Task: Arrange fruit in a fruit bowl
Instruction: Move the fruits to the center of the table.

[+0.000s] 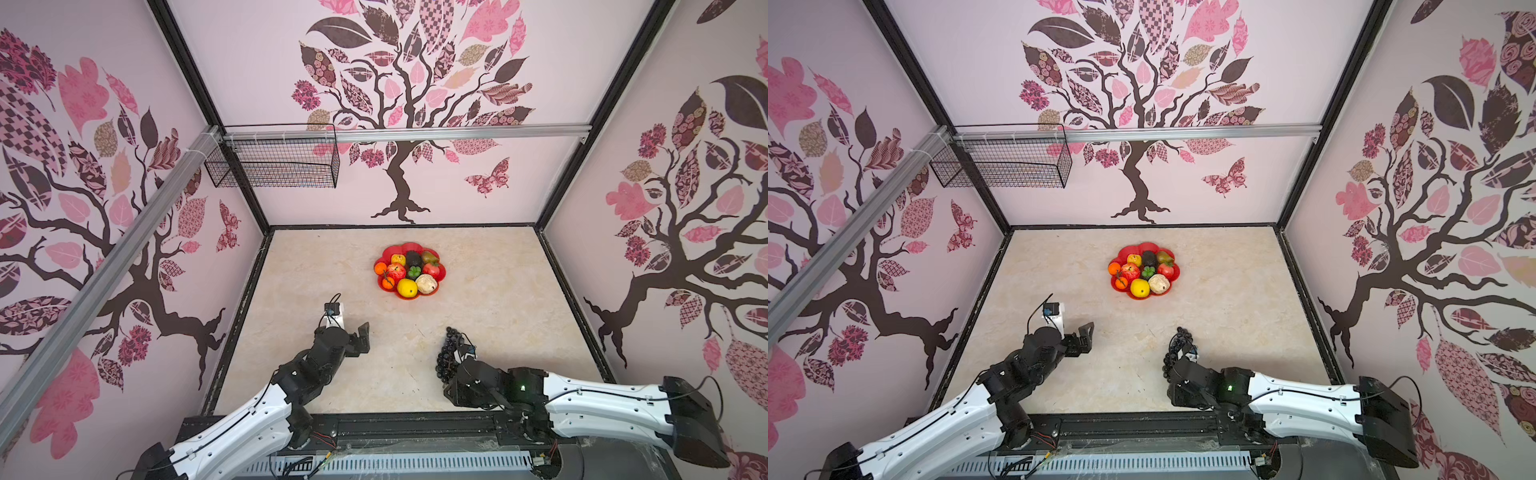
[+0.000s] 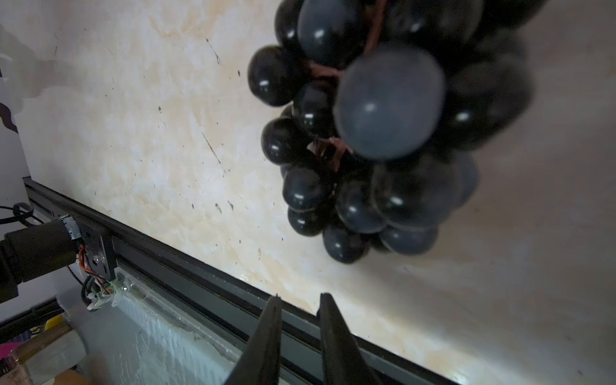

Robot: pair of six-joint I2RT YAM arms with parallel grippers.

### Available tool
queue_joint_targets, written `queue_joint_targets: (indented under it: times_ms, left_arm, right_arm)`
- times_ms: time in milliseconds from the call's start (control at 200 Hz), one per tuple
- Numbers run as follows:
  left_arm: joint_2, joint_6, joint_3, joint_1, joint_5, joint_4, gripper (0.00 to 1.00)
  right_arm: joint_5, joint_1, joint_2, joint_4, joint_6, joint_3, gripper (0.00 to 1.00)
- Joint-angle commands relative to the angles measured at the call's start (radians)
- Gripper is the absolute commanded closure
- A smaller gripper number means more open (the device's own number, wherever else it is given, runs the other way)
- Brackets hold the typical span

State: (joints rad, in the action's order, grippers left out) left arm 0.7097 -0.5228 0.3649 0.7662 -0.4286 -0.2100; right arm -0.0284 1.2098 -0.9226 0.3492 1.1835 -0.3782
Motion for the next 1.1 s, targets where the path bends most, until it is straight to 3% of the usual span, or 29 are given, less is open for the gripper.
queue_joint_targets:
  times_ms: [0, 340, 775, 980, 1095]
  left_arm:
    - [0.000, 0.010, -0.025, -0.004, 0.005, 0.015, 0.02]
    - [0.021, 0.013, -0.021, -0.003, 0.008, 0.021, 0.02]
    - [0.054, 0.017, -0.016, -0.004, -0.002, 0.035, 0.02]
    - [0.060, 0.018, -0.016, -0.004, -0.001, 0.038, 0.02]
    - [0.062, 0.019, -0.016, -0.004, 0.001, 0.039, 0.02]
  right_arm:
    - [-0.060, 0.005, -0.049, -0.032, 0.009, -0.005, 0.77]
    - [-0.116, -0.009, -0.102, -0.062, -0.027, -0.007, 0.81]
    - [-0.091, -0.133, -0.121, -0.097, -0.139, 0.018, 0.84]
    - [-0.059, -0.134, -0.121, -0.122, -0.154, 0.011, 0.79]
    - [-0.054, -0.132, -0.125, -0.121, -0.149, 0.013, 0.71]
